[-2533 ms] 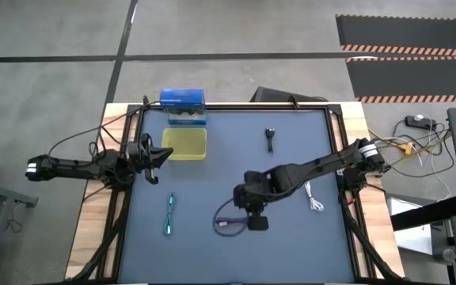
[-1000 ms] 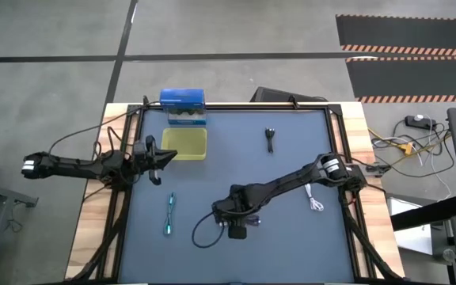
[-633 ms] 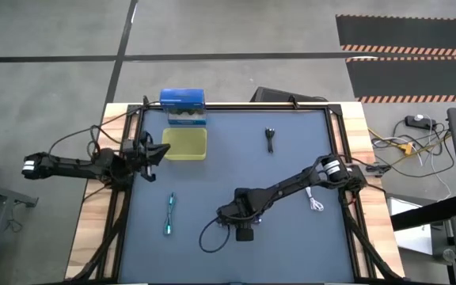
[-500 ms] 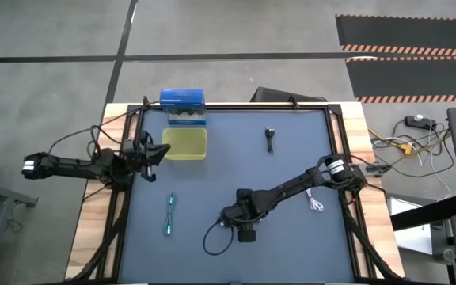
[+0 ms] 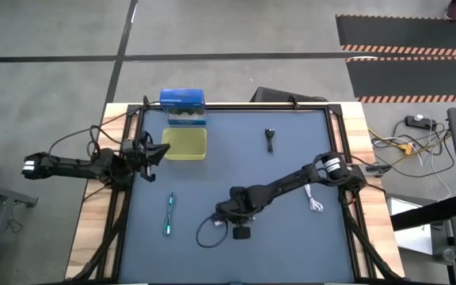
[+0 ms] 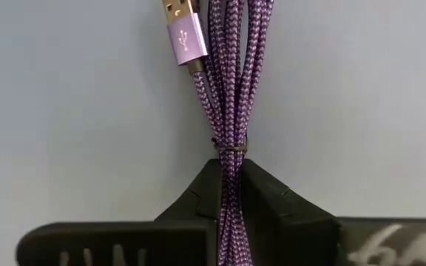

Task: Pick and place USB-C Cables
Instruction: Put the violet charger cable into the yellow bin

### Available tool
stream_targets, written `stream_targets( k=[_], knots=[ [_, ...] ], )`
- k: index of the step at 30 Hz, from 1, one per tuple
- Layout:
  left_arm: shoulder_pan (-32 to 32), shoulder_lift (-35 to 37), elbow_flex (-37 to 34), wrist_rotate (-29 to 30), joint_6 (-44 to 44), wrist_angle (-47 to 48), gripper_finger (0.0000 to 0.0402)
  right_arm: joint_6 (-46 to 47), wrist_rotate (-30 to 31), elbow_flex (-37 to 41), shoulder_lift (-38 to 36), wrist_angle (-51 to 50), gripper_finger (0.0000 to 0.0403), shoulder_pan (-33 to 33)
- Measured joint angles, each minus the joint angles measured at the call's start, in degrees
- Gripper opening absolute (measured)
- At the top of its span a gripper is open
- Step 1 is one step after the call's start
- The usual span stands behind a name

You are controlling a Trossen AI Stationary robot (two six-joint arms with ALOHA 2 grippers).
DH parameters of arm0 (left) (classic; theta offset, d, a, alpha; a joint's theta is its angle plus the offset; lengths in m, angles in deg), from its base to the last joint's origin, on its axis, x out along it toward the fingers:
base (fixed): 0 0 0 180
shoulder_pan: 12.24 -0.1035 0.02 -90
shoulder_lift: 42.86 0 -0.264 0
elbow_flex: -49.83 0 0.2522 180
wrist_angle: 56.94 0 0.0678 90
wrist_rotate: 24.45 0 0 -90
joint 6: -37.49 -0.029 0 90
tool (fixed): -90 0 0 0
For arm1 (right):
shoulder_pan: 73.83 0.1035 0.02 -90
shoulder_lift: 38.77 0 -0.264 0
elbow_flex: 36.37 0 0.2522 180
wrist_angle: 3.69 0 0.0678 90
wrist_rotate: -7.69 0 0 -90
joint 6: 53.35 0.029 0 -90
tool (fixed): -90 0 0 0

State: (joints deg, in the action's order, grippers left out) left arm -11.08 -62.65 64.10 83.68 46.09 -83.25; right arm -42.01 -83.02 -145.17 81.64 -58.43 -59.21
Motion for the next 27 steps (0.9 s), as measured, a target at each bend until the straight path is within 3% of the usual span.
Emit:
stream_targets(
  k=[6,16,27],
  knots=[
    [0.0,0.5,0.0,0.2,0.0,0.0,0.0,-3.0,3.7,-4.1,-3.4,0.0,0.002,-1.4],
    [0.0,0.7,0.0,0.2,0.0,0.1,0.0,-6.3,13.1,-3.0,-9.2,2.6,0.0019,-1.3],
    [0.0,0.8,0.0,0.2,-0.1,0.1,0.0,-14.2,14.3,9.8,-9.7,33.0,0.002,-1.3]
  ],
)
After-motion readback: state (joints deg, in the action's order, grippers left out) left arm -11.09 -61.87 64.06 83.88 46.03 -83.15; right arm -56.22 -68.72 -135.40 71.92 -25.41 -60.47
